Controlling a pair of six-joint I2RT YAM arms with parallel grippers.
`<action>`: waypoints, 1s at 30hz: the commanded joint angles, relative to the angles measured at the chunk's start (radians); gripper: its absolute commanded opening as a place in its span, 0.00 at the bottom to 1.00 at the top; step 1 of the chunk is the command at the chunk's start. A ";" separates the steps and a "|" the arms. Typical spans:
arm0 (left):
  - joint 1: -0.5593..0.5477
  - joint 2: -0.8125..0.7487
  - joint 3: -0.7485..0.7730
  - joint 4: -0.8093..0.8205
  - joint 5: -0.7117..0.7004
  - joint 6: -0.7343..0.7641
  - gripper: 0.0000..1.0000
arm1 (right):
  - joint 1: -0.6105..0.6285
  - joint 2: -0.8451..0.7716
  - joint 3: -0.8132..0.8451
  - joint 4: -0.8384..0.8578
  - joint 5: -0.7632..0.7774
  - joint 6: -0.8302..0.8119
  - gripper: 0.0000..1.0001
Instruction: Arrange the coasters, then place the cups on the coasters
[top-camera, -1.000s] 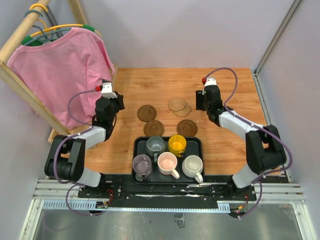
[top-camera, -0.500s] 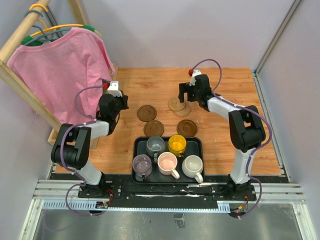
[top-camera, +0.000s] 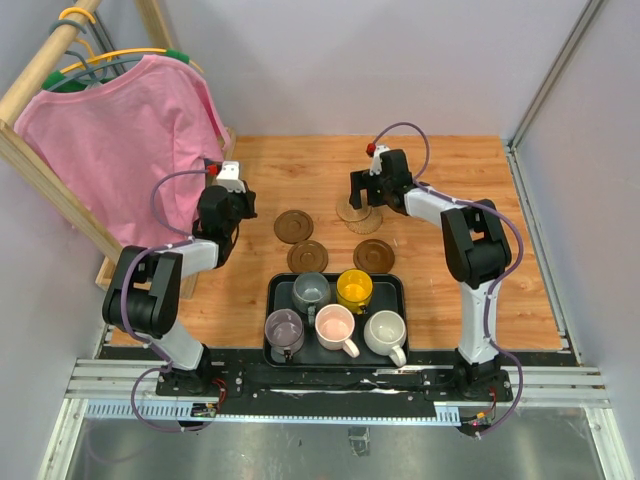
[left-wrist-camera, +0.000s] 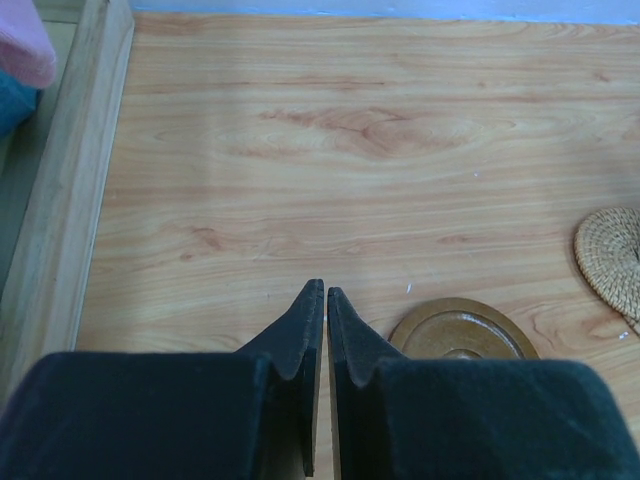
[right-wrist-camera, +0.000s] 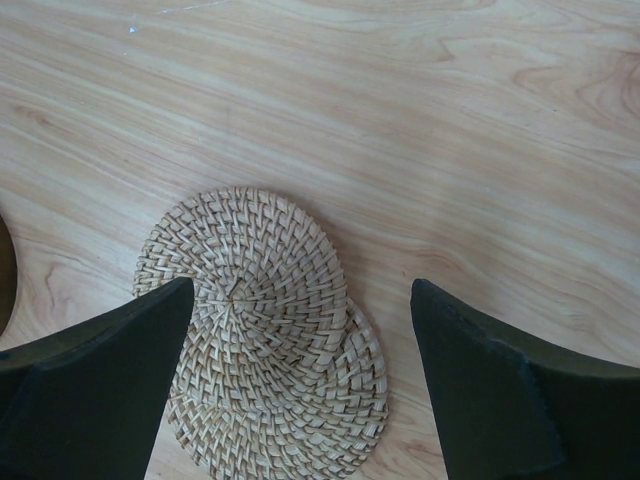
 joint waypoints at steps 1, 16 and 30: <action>-0.003 -0.006 0.021 0.001 -0.011 0.018 0.09 | 0.043 0.023 0.010 -0.024 -0.036 0.002 0.89; -0.003 -0.035 0.002 0.004 -0.049 0.023 0.09 | 0.094 0.059 0.016 -0.117 0.054 -0.034 0.57; -0.003 -0.042 -0.001 -0.002 -0.075 0.026 0.09 | 0.140 0.047 0.075 -0.170 0.061 -0.059 0.04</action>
